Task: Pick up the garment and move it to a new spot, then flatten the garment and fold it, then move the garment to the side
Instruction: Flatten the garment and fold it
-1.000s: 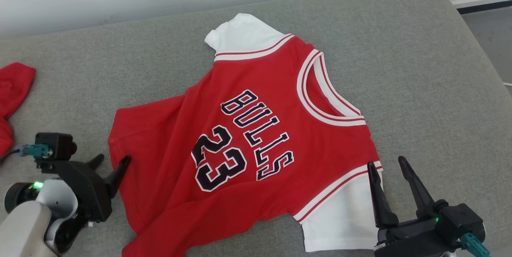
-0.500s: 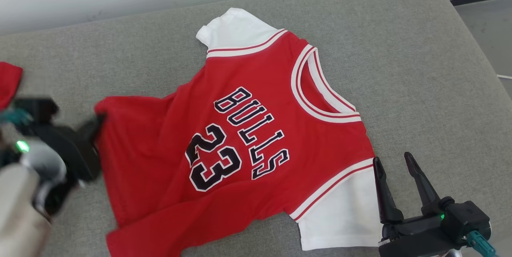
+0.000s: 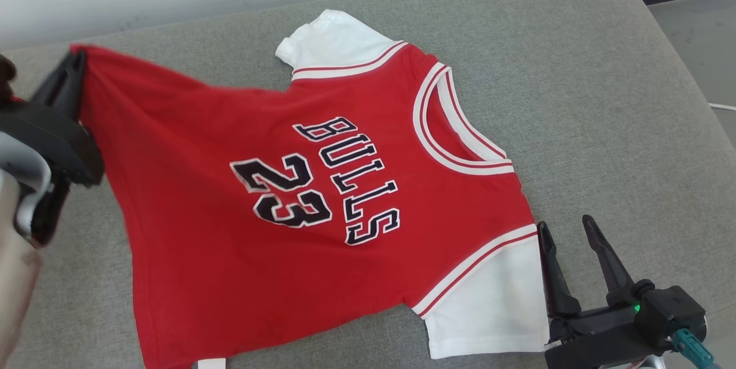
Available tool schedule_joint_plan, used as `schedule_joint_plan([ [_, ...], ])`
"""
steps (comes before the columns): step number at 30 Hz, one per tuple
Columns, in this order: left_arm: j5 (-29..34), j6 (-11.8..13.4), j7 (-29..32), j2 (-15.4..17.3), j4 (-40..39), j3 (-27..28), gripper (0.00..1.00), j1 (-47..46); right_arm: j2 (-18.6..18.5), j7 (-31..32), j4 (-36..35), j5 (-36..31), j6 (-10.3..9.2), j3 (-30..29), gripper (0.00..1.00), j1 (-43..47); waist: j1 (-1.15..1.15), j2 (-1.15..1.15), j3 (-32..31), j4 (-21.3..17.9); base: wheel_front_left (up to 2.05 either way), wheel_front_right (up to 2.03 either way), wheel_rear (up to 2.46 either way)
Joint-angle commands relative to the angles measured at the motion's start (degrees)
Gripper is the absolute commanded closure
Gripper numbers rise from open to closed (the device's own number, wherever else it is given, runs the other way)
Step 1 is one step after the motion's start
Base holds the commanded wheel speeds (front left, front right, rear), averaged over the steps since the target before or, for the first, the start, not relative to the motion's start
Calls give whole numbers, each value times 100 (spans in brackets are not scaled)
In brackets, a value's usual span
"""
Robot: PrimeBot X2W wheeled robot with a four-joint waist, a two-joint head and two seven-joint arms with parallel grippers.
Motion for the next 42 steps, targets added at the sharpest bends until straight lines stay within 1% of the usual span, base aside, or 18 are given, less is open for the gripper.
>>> schedule_joint_plan([
  [1, 112, -9, -46, -45, 162, -93, 0, -11, 18, -1, 8, -59, -13, 3, 0, 11, -1, 0, -1, -3, 0, 0, 0],
  [5, 172, -51, -170, -80, 502, -242, 0, 12, 52, -1, 36, -66, -13, -19, 0, 28, -1, 0, -55, 36, 0, 0, 0],
  [9, 115, -67, -401, -139, 679, -281, 0, 126, 38, -1, 82, -47, -13, -54, 0, 84, -1, 0, -240, 160, 0, 0, 0],
  [11, 83, -78, -545, -134, 690, -269, 0, 244, 34, -1, 69, -41, -13, -43, 0, 123, -1, 0, -369, 236, 0, 0, 0],
  [13, -53, -89, -677, -188, 622, -144, 0, 382, 30, -1, 64, -36, -13, -56, 0, 175, -1, 0, -506, 323, 0, 0, 0],
  [16, -82, -83, -771, -205, 499, -20, 0, 581, 39, -1, 62, -40, -13, -61, 0, 214, -1, 0, -651, 409, 0, 0, 0],
  [19, -46, 59, -812, -252, 156, 184, 0, 1020, 48, -1, 47, -22, -13, -79, 0, 313, -1, 0, -879, 565, 0, 0, 0],
  [23, 144, 372, -817, -314, -818, 837, 0, 1819, 53, -2, 19, -59, -13, -91, 0, 425, -1, 0, -1088, 741, 0, 0, 0],
  [25, 288, 517, -807, -436, -1339, 1159, 0, 2326, 58, -1, 9, -74, -13, -108, 0, 493, -1, 0, -1185, 823, 0, 0, 0],
  [28, 513, 667, -808, -658, -2045, 1622, 0, 3066, 71, -1, 5, -58, -13, -230, 0, 624, -1, 0, -1341, 983, 0, 0, 0],
  [31, 762, 711, -810, -908, -2553, 1916, 0, 3736, 82, -1, -6, -62, -13, -297, 0, 748, -1, 0, -1443, 1121, 0, 0, 0],
  [34, 976, 680, -809, -1109, -2925, 2127, 0, 4261, 49, -1, 9, -76, -13, -299, 0, 824, -1, 0, -1522, 1221, 0, 0, 0],
  [42, 1479, 580, -810, -1657, -3553, 2624, 0, 5207, -24, -1, 121, -107, -13, -273, 0, 889, -1, 0, -1625, 1329, 0, 0, 0],
])
